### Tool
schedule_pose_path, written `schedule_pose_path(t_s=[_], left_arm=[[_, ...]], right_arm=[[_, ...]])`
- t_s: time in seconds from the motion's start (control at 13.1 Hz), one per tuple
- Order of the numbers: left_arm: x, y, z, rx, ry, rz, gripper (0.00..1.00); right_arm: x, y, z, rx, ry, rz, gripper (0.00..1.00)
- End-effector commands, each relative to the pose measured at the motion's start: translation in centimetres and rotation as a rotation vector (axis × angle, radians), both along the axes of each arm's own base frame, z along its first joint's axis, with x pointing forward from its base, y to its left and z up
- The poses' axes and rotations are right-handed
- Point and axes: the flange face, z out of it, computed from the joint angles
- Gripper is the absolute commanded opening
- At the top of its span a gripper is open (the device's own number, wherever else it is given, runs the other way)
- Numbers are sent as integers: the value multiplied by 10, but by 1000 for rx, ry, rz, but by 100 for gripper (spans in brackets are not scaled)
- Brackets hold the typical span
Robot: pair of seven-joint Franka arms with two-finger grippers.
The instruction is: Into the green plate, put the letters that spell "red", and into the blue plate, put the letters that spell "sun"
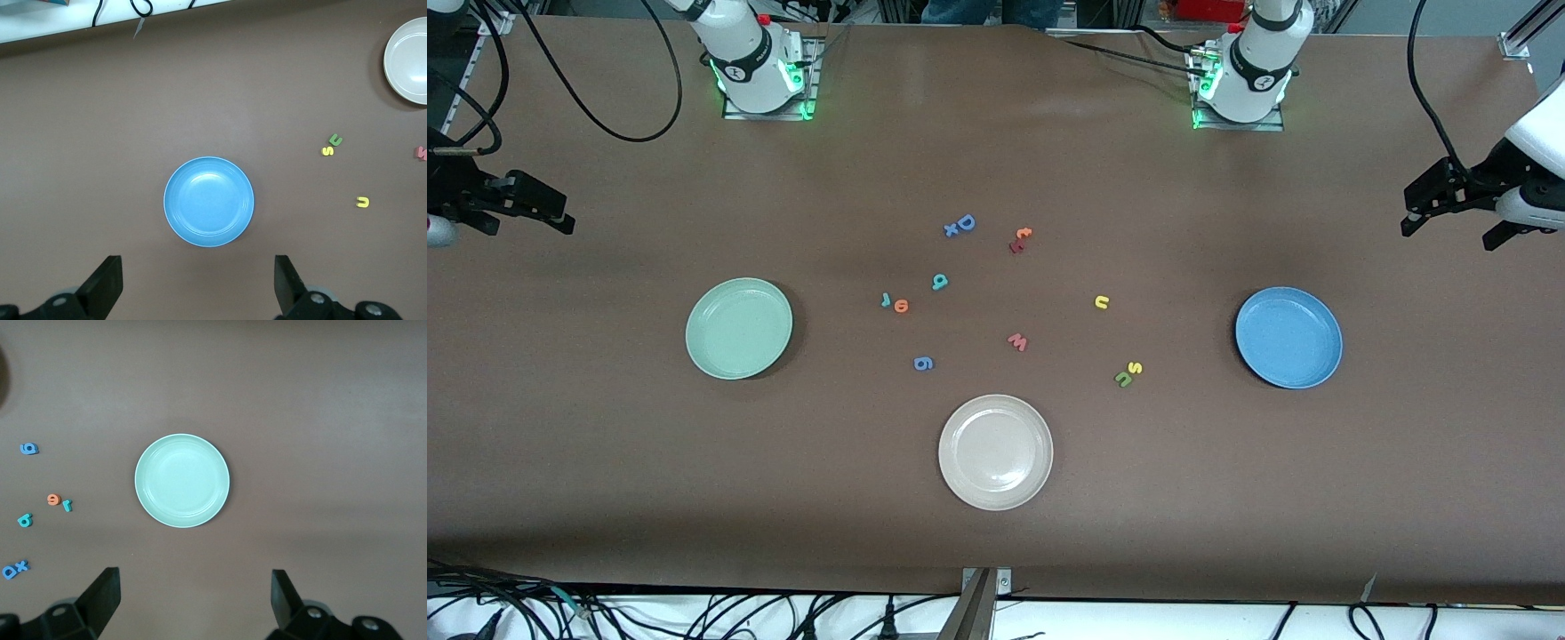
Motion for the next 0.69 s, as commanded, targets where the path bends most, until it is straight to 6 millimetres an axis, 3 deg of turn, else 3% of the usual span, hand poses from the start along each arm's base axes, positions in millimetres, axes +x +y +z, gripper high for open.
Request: schedule_pose_path(t_s=[0.0,0.61], left_arm=[[2,1,8,-14,-5,-9,100],[12,1,8,-15,-70,-3,100]], right_arm=[[1,-1,5,1,2,-9,100],[0,-1,5,1,4,-9,100]])
